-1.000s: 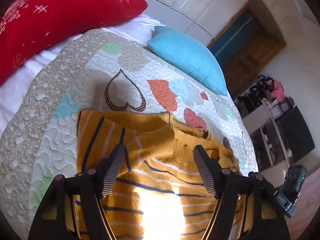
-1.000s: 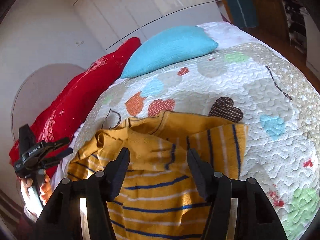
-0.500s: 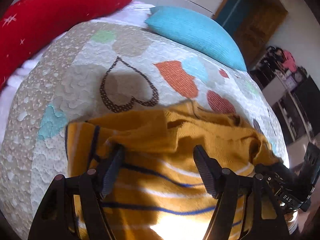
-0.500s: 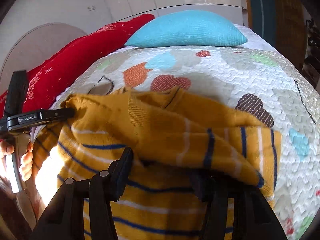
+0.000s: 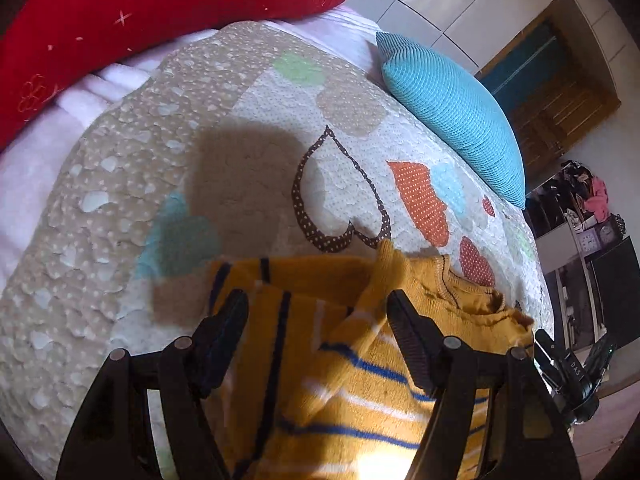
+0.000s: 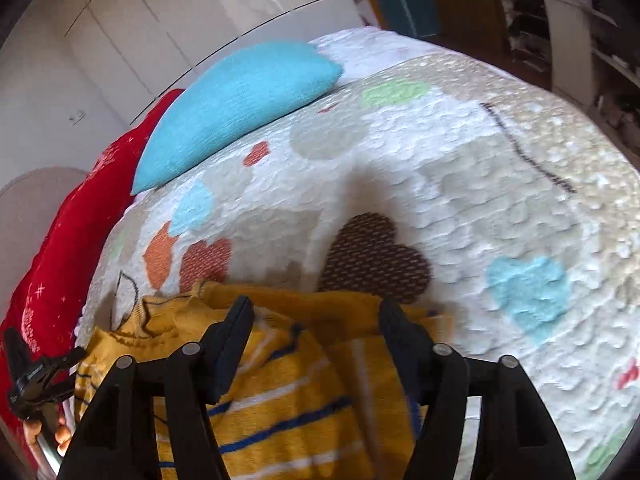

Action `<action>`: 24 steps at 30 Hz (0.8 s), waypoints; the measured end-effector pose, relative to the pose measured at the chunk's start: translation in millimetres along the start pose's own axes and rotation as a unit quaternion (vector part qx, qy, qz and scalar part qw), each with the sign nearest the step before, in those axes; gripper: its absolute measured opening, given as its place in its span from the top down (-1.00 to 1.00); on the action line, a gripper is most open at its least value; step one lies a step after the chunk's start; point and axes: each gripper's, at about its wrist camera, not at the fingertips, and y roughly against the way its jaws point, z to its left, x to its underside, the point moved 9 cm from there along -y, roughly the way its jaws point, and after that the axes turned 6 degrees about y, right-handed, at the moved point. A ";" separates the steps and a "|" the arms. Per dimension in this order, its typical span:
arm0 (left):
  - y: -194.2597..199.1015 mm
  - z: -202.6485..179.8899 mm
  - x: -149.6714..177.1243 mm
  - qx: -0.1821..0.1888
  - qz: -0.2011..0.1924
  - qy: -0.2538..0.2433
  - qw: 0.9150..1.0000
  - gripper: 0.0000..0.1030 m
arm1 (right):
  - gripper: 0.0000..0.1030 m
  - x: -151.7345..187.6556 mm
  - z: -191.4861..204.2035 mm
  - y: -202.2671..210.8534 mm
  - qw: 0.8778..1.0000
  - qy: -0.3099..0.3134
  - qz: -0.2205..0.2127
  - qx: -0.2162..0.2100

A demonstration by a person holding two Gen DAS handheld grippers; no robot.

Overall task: Fold small clothes
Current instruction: 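Open both tools to release the hem and withdraw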

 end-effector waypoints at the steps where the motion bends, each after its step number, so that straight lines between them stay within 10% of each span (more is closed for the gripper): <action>1: 10.5 3.7 3.7 -0.008 -0.002 -0.002 1.000 -0.37 | -0.40 0.0 -9.2 9.4 1.000 -0.004 -0.002 0.005; 12: 101.0 29.9 117.0 -0.062 -0.020 -0.089 0.994 -0.50 | -0.40 73.3 11.8 98.7 0.994 0.113 -0.004 0.003; 15: 105.7 34.9 146.1 -0.070 -0.011 -0.093 0.993 -0.50 | 0.12 114.4 24.0 76.3 0.989 0.141 0.039 0.017; 24: 149.1 40.2 206.4 -0.088 -0.052 -0.125 0.987 -0.50 | 0.21 166.6 -10.1 85.5 0.991 0.099 0.088 0.034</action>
